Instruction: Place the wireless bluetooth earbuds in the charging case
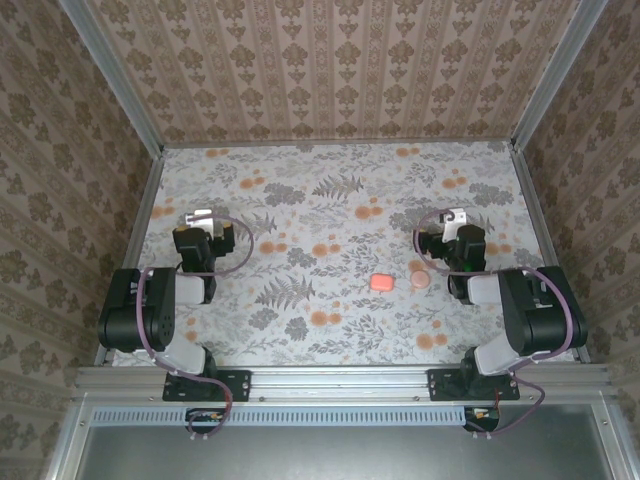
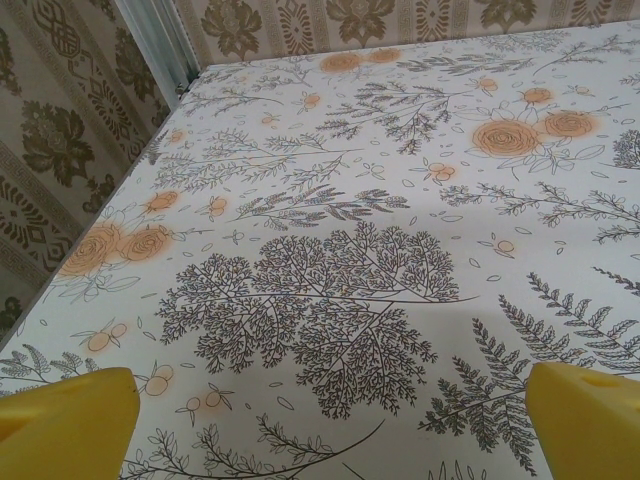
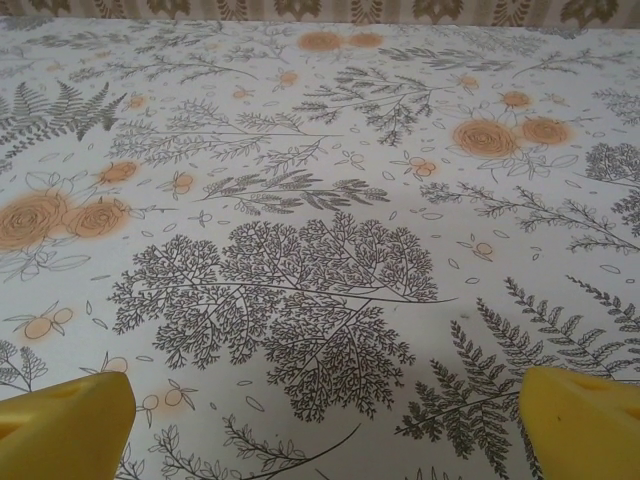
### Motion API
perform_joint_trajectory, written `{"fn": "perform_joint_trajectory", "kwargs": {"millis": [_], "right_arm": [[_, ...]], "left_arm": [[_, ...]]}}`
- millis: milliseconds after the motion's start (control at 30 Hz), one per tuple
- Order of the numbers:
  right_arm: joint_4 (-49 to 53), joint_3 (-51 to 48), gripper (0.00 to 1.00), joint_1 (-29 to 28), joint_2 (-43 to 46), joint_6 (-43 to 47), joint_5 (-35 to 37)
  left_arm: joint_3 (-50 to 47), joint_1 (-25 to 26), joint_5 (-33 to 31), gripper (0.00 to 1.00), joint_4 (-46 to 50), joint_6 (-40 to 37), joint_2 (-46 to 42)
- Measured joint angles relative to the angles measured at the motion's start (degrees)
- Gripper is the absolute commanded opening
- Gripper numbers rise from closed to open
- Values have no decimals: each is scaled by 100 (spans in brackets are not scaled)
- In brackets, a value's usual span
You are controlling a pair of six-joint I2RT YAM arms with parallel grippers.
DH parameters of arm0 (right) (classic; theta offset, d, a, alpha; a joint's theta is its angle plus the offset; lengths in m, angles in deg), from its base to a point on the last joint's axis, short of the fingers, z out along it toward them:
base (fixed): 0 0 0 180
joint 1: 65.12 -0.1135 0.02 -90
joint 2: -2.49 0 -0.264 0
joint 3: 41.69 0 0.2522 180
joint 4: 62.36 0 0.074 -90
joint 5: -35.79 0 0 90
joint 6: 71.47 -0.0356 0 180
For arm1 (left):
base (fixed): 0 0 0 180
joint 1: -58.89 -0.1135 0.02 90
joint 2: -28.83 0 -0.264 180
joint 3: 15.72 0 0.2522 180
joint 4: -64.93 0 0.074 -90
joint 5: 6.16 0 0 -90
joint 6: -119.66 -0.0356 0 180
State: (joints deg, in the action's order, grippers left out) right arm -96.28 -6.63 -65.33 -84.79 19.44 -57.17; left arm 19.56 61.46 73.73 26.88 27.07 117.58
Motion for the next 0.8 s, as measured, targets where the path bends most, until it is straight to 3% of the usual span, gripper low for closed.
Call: {"fn": "perform_joint_trajectory", "kwargs": {"millis": [800], "right_arm": [[-15,85,100,98,0,-133,-13]], "left_arm": [[0,0,0,100,0,0,2]]}}
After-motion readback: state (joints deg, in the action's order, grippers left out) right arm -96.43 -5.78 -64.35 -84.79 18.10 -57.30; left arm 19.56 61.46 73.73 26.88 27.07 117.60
